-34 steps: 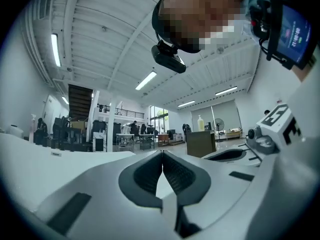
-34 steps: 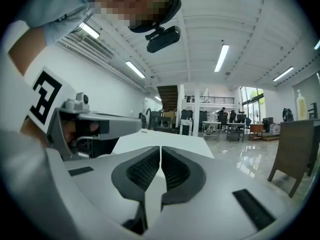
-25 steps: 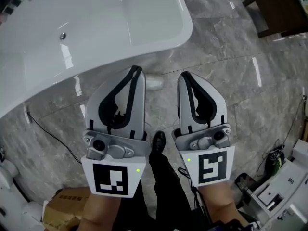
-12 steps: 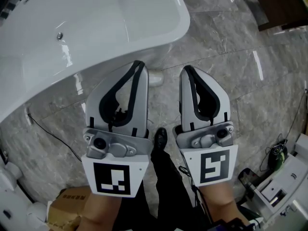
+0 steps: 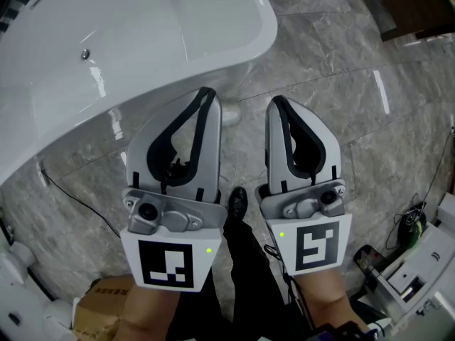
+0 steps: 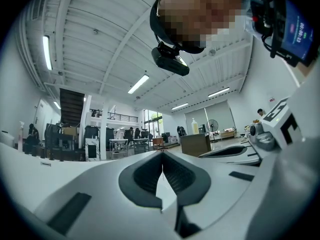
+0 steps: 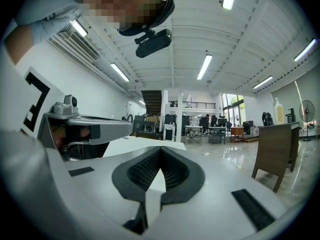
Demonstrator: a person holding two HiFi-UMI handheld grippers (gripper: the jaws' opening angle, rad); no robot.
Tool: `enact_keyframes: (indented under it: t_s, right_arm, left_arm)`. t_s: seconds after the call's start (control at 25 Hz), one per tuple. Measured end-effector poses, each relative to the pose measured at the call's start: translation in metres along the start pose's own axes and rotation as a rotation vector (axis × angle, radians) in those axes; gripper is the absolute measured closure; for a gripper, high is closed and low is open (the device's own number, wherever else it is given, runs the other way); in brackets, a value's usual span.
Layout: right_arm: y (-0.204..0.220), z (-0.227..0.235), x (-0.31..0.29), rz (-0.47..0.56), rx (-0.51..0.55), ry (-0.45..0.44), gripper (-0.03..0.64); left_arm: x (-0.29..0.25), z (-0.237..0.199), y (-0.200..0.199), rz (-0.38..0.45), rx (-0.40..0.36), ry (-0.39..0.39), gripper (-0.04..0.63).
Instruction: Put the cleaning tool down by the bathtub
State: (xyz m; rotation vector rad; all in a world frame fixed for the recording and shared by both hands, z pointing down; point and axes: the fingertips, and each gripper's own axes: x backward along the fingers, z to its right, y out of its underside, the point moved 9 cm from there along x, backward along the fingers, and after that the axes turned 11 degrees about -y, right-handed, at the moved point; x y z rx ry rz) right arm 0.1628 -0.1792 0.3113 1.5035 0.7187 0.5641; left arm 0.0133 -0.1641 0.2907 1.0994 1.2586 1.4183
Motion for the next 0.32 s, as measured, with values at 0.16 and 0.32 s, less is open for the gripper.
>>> enact_keyframes:
  t_s: [0.16,0.32]
  right_arm:
    - [0.0011,0.0031,0.0010,0.002,-0.002,0.007,0.604]
    - [0.0025,0.0038,0.0004,0.006,-0.001,0.007,0.604]
  left_arm:
    - [-0.0022,0.0026,0.0006,-0.003,-0.003,0.006,0.578]
    - [-0.0031,0.0031,0.0024,-0.004,-0.004,0.008,0.578]
